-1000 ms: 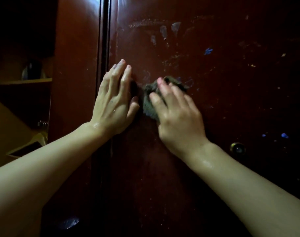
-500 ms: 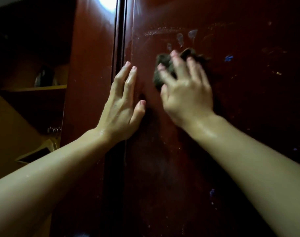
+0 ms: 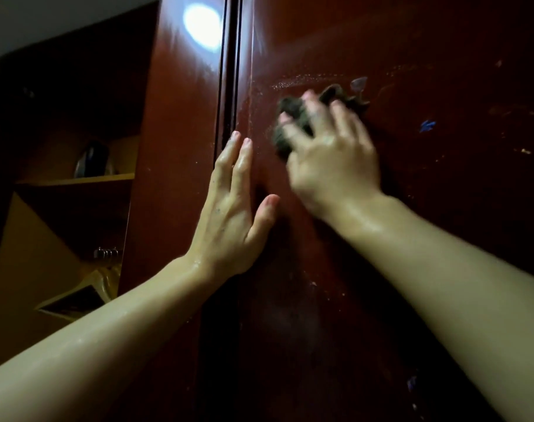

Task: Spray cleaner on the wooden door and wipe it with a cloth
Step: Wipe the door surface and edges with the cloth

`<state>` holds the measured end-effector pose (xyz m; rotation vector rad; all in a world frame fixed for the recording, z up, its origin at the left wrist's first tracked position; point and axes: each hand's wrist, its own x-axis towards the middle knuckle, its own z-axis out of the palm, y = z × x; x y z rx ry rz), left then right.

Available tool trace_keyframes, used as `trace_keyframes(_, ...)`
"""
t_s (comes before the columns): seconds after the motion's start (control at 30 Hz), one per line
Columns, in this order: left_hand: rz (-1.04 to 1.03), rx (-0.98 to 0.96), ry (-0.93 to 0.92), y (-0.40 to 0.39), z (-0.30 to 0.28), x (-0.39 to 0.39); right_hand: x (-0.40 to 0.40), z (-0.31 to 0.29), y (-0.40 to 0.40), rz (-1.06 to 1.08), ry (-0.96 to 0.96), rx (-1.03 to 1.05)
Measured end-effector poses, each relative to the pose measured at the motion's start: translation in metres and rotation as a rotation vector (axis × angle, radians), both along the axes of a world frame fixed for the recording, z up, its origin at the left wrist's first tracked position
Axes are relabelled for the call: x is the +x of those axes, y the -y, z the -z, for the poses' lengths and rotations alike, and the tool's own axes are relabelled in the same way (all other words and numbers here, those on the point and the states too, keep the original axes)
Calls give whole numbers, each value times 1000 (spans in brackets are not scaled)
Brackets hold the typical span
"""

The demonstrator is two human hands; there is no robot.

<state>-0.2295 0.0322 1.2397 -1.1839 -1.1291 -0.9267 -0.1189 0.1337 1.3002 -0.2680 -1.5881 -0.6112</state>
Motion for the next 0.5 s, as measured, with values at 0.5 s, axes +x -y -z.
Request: trace_keyframes(0.5, -101, 129, 48, 12, -44, 0, -10, -29, 17, 69, 213, 41)
